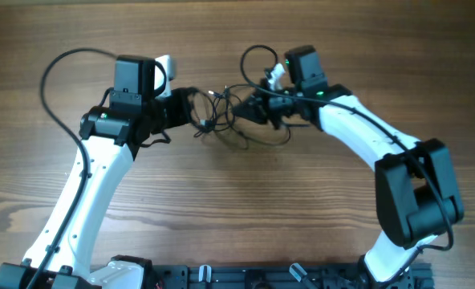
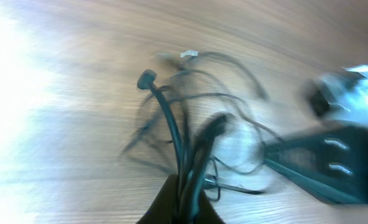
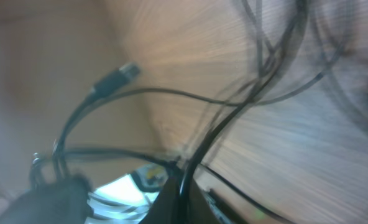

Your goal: Untangle cables

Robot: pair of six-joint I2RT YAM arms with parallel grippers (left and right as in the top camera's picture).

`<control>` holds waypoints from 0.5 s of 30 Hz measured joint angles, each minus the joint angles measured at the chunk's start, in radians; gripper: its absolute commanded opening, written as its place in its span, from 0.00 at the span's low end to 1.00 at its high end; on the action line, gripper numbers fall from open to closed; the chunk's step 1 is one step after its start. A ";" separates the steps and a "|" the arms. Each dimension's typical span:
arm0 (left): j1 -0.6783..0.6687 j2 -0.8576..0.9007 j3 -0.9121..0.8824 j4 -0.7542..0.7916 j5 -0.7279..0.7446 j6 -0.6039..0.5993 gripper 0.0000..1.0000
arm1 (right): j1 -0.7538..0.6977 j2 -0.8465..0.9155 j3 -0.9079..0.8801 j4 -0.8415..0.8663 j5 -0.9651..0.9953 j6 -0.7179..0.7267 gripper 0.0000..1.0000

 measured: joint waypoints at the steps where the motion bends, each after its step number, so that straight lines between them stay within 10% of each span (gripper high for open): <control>1: 0.006 0.000 0.000 -0.040 -0.085 -0.055 0.04 | -0.034 -0.005 -0.002 -0.057 0.008 -0.050 0.04; 5: 0.029 0.000 0.000 -0.108 -0.264 -0.230 0.08 | -0.177 -0.026 -0.002 -0.137 0.025 -0.227 0.11; 6: 0.031 0.000 0.000 -0.098 -0.282 -0.272 0.04 | -0.196 -0.029 -0.002 -0.159 0.033 -0.254 0.56; 8: 0.031 0.000 -0.002 -0.037 -0.294 -0.357 0.04 | -0.209 -0.031 -0.002 -0.193 0.063 -0.309 0.93; 15: 0.032 0.000 -0.002 0.233 0.232 0.002 0.04 | -0.193 -0.031 -0.002 -0.300 0.023 -0.727 0.96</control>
